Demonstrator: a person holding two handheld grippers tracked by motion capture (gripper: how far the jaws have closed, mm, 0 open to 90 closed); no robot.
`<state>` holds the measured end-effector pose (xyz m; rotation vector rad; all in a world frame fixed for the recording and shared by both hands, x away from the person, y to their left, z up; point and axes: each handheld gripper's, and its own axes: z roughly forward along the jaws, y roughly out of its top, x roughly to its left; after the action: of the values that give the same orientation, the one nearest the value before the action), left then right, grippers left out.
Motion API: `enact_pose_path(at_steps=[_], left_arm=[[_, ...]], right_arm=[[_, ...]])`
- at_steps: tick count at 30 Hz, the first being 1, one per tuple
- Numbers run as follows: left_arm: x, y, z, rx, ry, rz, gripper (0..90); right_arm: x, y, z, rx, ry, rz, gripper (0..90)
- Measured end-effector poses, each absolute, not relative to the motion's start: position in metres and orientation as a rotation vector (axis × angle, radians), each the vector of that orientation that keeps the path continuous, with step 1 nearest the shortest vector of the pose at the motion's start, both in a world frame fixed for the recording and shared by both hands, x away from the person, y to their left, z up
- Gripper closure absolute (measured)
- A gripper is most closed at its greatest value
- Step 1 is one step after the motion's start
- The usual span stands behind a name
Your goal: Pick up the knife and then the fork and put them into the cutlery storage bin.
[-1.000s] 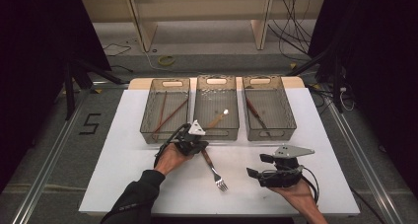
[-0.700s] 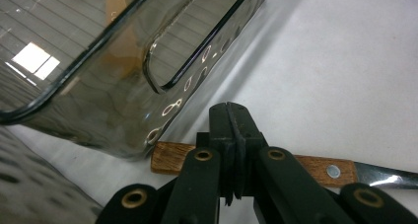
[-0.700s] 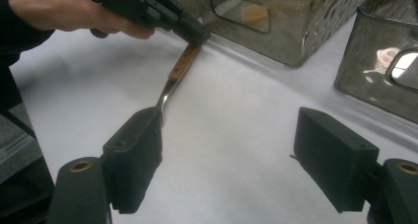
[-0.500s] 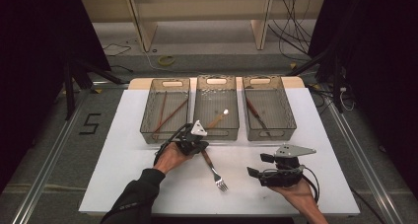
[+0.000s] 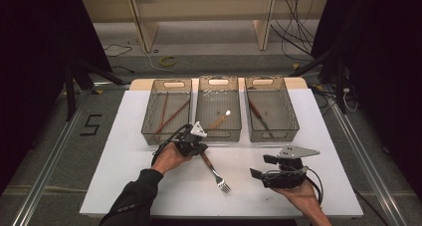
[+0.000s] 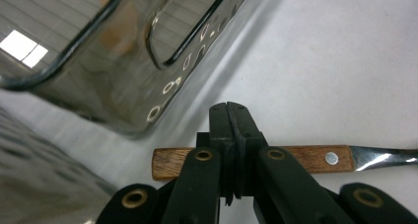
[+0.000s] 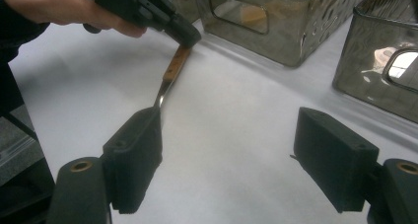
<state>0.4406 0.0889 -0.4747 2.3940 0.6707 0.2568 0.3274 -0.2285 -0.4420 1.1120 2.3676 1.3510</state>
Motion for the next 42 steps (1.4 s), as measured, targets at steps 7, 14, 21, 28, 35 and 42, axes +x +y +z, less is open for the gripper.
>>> enact_pose_path(at_steps=[7, 14, 21, 28, 35, 42], left_arm=[[0.437, 0.093, -0.472, 2.432, 0.690, 0.228, 89.2], [0.427, 0.102, -0.475, 2.505, 0.695, 0.228, 89.2], [0.412, 0.113, -0.471, 2.543, 0.698, 0.206, 89.2], [0.404, 0.123, -0.473, 2.535, 0.713, 0.156, 89.2], [0.394, 0.128, -0.471, 2.554, 0.711, 0.135, 89.2], [0.383, 0.129, -0.469, 2.568, 0.709, 0.115, 89.1]], right_arm=[[0.327, -0.228, -0.442, 1.109, 2.368, 1.350, 27.5], [0.327, -0.229, -0.442, 1.109, 2.367, 1.351, 27.5], [0.327, -0.229, -0.442, 1.109, 2.367, 1.352, 27.5], [0.327, -0.229, -0.441, 1.112, 2.367, 1.348, 27.5], [0.327, -0.229, -0.441, 1.115, 2.367, 1.345, 27.5], [0.326, -0.229, -0.442, 1.105, 2.368, 1.345, 27.5]])
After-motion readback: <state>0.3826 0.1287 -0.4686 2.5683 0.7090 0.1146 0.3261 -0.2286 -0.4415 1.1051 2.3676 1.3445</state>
